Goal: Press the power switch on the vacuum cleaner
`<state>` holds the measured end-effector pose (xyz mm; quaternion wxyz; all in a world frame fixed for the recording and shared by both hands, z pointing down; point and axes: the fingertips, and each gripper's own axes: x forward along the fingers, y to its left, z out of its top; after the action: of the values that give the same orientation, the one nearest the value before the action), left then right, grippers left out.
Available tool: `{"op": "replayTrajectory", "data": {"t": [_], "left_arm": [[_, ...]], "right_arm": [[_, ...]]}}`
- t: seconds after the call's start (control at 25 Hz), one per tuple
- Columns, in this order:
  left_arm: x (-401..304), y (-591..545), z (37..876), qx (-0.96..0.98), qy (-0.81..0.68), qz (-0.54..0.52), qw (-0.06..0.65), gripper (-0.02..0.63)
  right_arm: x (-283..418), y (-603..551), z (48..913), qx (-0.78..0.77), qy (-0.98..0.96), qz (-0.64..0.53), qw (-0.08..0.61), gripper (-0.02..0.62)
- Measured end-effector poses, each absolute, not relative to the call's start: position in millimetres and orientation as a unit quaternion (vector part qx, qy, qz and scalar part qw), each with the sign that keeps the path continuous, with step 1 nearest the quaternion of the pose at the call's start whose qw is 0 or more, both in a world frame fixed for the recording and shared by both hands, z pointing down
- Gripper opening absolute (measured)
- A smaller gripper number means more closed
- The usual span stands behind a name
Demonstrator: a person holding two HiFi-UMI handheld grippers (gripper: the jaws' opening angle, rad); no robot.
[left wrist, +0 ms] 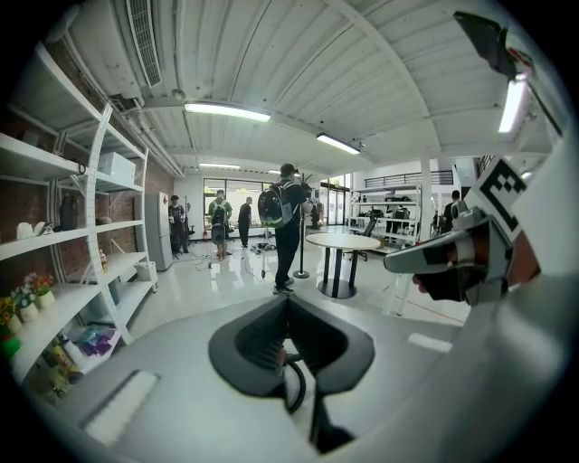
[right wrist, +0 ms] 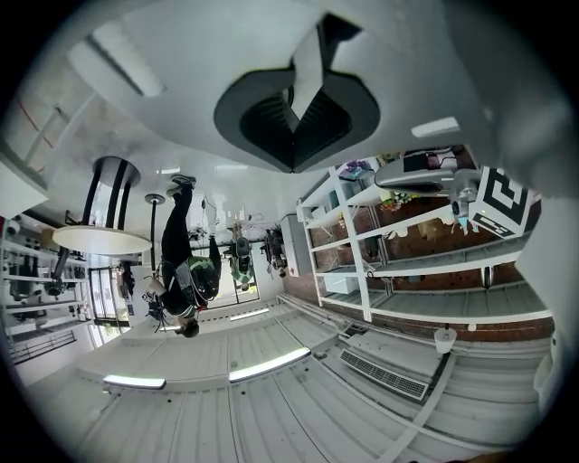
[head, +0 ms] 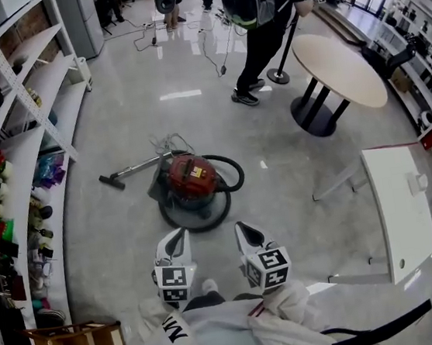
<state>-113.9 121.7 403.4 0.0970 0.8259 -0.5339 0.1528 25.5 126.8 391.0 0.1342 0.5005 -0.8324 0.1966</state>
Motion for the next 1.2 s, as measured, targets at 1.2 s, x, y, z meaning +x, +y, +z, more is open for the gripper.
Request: {"op": "replayTrajectory", "data": {"t": [1.2], "left_arm": [[-115.3, 63.4, 406.6, 0.825, -0.536, 0.156, 0.093, 0.000]], "right_arm": [[19.6, 65.3, 395.3, 0.495, -0.838, 0.193, 0.126, 0.000]]}}
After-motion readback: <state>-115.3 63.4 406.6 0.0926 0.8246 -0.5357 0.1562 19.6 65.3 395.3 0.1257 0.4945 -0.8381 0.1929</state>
